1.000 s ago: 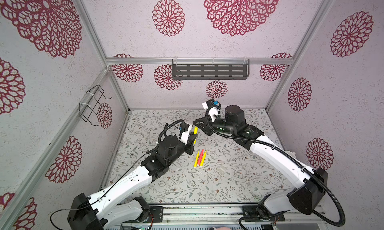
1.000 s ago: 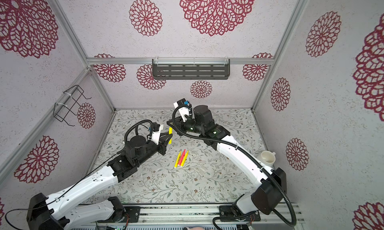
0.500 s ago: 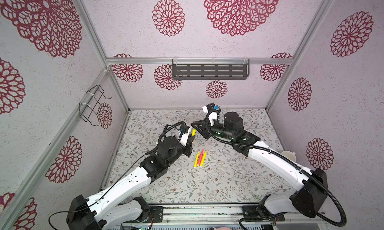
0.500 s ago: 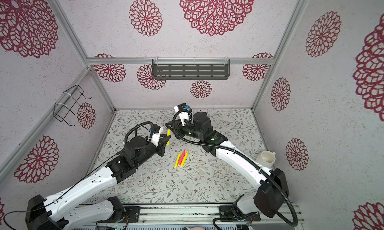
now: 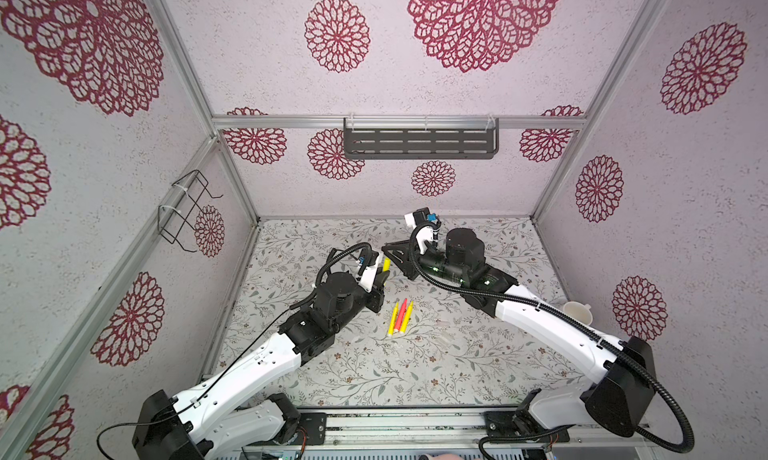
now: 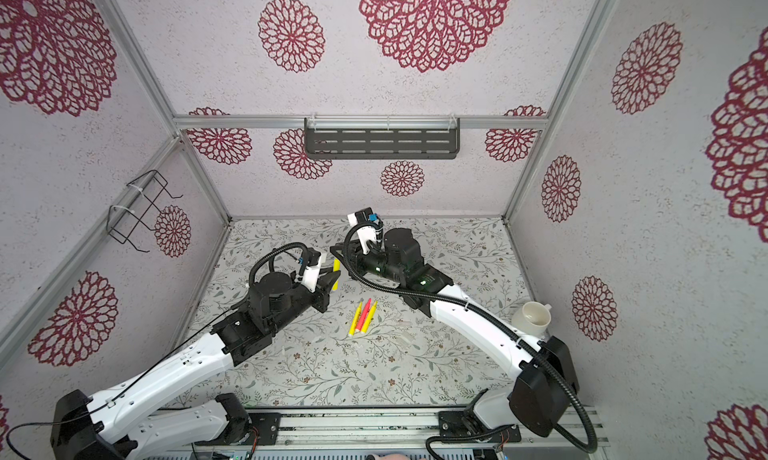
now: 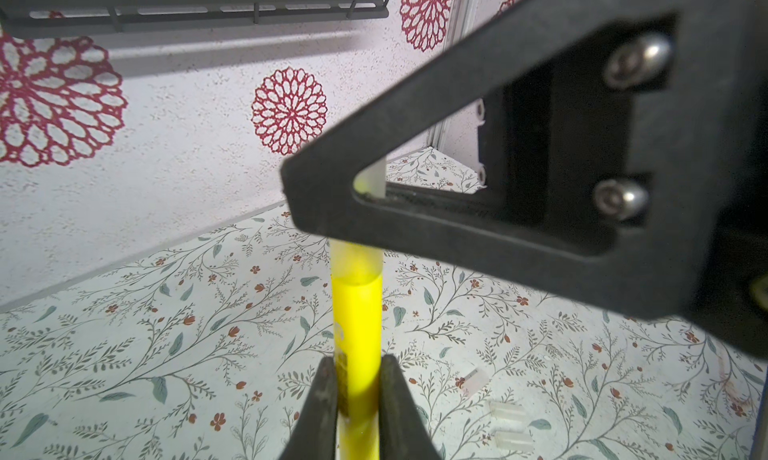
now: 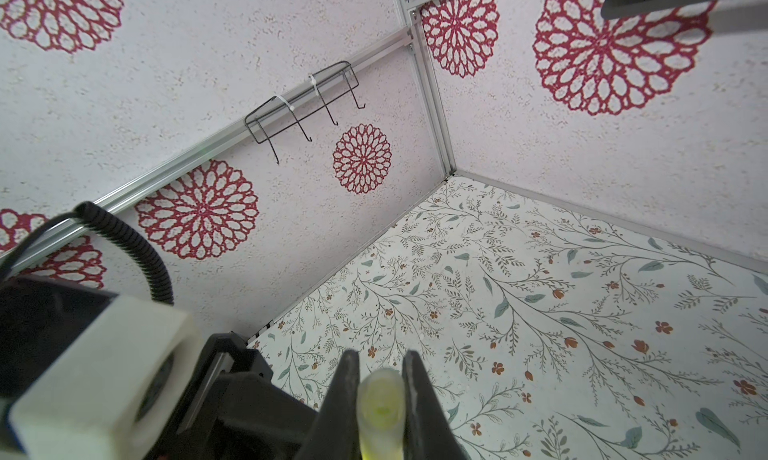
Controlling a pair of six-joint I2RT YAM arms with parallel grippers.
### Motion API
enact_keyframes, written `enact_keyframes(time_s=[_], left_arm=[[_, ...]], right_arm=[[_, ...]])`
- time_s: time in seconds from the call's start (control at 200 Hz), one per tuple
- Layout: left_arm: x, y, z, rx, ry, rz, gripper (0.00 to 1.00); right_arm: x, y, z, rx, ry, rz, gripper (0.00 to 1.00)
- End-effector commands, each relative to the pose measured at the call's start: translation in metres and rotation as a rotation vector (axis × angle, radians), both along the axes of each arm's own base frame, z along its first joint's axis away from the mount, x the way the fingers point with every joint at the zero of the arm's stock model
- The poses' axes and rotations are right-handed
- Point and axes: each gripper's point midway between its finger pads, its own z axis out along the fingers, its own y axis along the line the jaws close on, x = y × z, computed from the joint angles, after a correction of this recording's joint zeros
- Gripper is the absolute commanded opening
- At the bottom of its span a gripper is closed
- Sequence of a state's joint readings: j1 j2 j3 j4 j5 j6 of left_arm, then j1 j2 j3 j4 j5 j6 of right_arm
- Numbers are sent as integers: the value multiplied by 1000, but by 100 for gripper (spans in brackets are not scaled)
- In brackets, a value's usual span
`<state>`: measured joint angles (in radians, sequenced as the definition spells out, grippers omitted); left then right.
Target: Insert the pens into the pen caps
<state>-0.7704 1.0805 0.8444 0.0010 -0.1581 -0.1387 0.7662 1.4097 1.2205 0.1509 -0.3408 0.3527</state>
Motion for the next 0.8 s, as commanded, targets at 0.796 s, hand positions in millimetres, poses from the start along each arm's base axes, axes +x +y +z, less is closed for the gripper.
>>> enact_keyframes(time_s=[0.796], left_arm=[[-7,16,178,-376,-431,-22,0]], right_arm=[[-101,26,-174,-283,459,251,0]])
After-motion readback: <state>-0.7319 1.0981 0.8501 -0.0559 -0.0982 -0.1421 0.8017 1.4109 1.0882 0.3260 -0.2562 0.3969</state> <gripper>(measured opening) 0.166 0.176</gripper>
